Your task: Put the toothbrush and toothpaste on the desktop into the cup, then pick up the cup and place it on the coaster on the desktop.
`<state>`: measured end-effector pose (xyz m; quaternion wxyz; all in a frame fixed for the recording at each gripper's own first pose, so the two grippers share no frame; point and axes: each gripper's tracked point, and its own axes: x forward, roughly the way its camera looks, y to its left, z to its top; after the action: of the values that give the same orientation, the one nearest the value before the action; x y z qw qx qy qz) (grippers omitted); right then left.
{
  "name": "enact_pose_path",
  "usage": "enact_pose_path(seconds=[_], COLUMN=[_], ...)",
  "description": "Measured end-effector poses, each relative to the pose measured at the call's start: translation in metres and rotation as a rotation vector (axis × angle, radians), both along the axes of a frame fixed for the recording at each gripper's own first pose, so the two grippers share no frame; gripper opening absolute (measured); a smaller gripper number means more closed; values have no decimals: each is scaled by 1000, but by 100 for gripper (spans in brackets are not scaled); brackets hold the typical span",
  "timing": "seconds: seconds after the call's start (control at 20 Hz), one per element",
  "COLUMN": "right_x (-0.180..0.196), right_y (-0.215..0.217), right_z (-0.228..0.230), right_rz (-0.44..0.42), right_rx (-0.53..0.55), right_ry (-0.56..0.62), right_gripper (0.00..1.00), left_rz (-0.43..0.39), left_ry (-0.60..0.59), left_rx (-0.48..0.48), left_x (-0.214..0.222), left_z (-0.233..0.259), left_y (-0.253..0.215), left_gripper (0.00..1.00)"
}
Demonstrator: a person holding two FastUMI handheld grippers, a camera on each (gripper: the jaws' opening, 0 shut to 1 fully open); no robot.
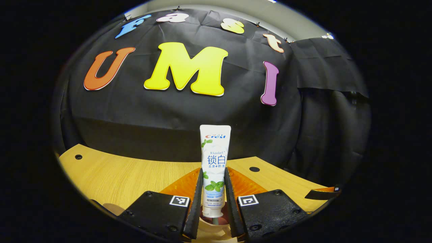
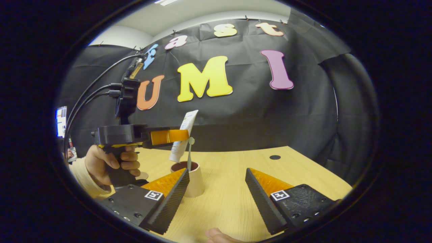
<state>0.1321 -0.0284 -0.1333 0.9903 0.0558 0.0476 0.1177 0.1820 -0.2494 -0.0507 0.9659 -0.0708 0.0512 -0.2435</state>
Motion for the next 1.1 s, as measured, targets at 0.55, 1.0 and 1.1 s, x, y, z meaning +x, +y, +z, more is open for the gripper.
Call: enact_pose_path(seconds=[0.55, 1.0, 1.1], right_x=[6, -17, -18], right_y=[-15, 10, 18], right_z=[-3, 31, 33], right_rz=[-48, -60, -71], right_rx=[26, -12, -37], right_ry=[5, -16, 12], right_gripper=[97, 97, 97], left_rz=[-8, -8, 21], left_ry=[4, 2, 7], left_rx=[-8, -16, -3], left_x=[-22, -73, -81], left_z=[5, 24, 25], left_y=[7, 40, 59], left_gripper=[44, 72, 78])
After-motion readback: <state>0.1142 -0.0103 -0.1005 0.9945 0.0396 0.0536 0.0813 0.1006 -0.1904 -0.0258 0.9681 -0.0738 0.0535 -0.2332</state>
